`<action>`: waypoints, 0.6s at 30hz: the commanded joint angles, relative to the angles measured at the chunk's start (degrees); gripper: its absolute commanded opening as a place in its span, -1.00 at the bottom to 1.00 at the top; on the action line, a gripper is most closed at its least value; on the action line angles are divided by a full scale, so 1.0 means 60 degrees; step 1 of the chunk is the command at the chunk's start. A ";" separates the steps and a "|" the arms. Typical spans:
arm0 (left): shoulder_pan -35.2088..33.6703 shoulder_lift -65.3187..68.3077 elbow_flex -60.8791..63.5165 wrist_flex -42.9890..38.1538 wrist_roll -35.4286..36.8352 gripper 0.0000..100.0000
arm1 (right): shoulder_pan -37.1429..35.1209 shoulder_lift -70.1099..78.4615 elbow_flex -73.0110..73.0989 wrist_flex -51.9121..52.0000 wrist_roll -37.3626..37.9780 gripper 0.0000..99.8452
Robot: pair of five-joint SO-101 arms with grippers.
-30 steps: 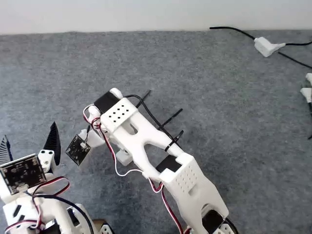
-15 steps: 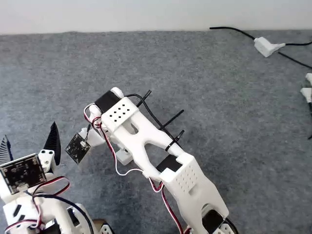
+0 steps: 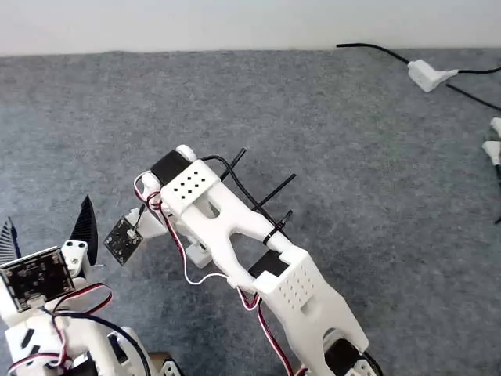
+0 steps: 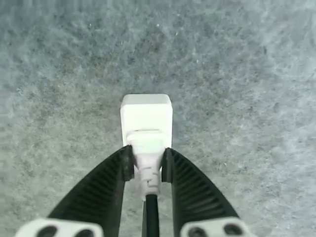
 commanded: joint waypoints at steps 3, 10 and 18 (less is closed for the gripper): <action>-0.0029 -0.0176 -0.0051 0.0029 0.0044 -0.25 | -0.0198 0.1179 0.0190 0.0022 -0.0308 -0.98; -0.0029 -0.0176 0.0212 0.0015 0.0029 -0.25 | -0.0447 0.1209 0.0176 -0.0081 -0.0440 -0.98; -0.0015 -0.0176 0.0242 -0.0029 0.0029 -0.25 | -0.0652 0.1253 0.0176 -0.0696 -0.1304 -0.98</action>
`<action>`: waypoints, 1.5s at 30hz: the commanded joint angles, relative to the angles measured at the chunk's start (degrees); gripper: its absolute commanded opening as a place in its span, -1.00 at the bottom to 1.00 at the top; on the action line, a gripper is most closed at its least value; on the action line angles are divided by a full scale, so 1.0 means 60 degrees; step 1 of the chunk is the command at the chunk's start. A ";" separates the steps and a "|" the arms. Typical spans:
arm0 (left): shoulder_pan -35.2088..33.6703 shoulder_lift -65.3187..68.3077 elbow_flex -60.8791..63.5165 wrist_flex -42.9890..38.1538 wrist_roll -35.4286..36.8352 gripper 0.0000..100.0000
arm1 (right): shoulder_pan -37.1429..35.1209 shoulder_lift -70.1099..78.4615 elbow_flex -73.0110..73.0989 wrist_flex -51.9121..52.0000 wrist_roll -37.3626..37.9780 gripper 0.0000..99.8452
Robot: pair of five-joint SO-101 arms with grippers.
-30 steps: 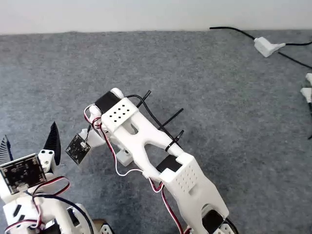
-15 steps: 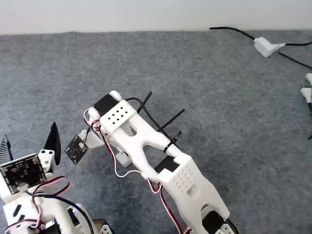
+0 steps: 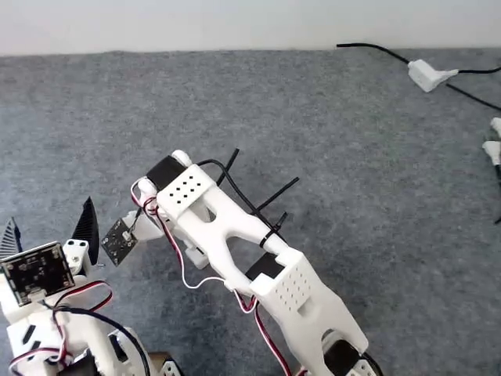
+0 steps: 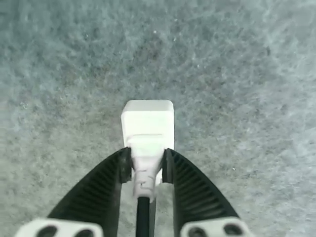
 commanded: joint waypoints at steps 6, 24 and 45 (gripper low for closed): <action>-0.0029 -0.0176 -0.0066 0.0000 0.0029 -0.25 | -0.0520 0.1018 0.0176 -0.0711 -0.0821 -0.98; -0.0059 -0.0176 0.0051 -0.0044 0.0029 -0.25 | -0.0418 0.0916 -0.1172 -0.0872 -0.2799 -0.89; -0.0015 -0.0176 -0.1253 -0.0879 0.0059 -0.25 | 0.2190 -0.1853 -0.8322 0.0549 -0.6505 -0.51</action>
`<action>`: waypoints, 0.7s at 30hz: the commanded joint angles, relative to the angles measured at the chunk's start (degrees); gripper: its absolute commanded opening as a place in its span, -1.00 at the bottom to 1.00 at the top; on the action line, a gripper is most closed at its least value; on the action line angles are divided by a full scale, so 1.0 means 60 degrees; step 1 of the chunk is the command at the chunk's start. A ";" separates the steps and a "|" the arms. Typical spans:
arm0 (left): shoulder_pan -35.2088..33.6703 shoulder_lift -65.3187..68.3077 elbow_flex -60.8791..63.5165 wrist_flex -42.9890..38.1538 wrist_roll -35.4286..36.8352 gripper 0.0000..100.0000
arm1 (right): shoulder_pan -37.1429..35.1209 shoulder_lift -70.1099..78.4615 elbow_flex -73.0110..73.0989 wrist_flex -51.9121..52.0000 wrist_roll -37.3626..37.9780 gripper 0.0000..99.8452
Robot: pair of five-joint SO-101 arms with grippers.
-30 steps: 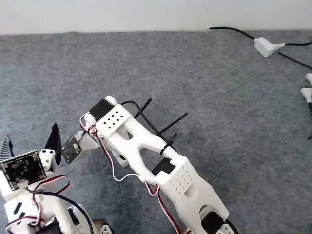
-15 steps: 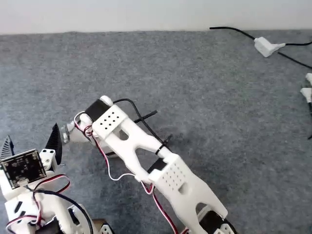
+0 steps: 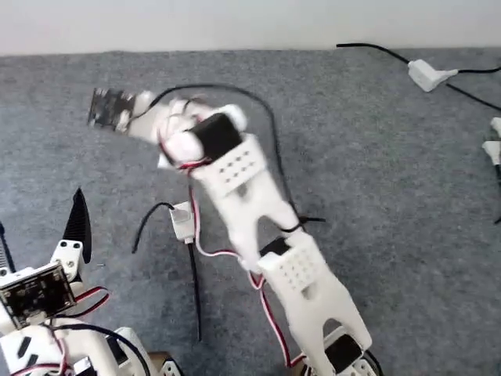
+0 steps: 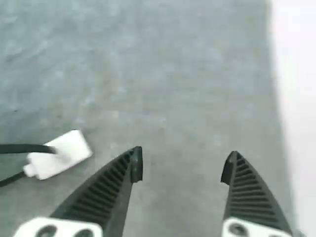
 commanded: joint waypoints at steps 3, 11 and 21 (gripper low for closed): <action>0.0015 -0.0176 -0.0271 0.0029 0.0059 -0.25 | 0.0842 -0.2513 0.0161 0.0388 -0.0147 -0.51; 0.2652 -0.0176 -0.0051 0.1788 0.0000 -0.25 | 0.1033 -0.5560 0.2681 0.0418 -0.0835 -0.52; 0.3897 -0.0176 -0.0110 0.4117 -0.0015 -0.25 | 0.1751 -1.0996 1.0037 0.0388 -0.2081 -0.52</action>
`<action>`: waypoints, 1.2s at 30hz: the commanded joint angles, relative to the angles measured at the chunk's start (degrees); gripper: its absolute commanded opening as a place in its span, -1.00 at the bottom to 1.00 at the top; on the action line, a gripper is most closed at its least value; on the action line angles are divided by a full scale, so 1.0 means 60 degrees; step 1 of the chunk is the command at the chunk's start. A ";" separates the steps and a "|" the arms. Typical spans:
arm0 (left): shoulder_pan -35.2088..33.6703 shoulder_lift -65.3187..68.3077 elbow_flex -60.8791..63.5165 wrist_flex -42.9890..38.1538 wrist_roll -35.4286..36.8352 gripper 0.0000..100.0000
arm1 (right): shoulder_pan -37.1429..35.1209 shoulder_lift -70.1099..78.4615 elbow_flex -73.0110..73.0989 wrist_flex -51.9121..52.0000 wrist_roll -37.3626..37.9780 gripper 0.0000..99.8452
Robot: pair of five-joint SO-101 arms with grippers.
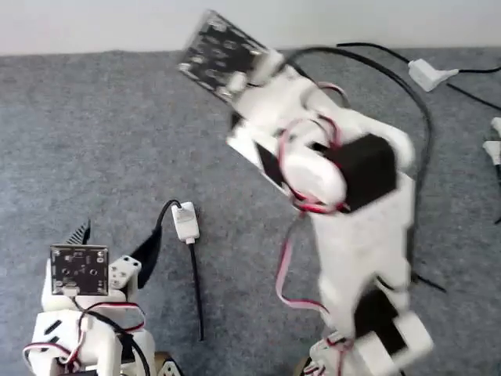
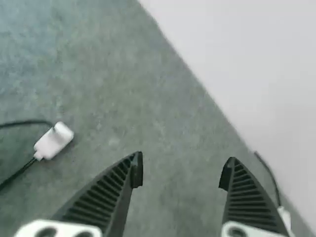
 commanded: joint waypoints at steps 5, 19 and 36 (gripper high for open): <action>0.0147 -0.0176 -0.0212 0.0821 -0.0015 -0.25 | 0.0154 -0.5341 0.6022 0.0344 -0.0147 -0.52; 0.0117 -0.0176 0.3700 -0.0703 0.0015 -0.25 | 0.1722 -1.4791 1.4711 -0.1341 0.0806 -0.52; 0.0205 -0.0117 0.6000 -0.1333 0.0484 -0.26 | 0.6879 -1.6183 2.2579 -0.6410 0.1538 -0.52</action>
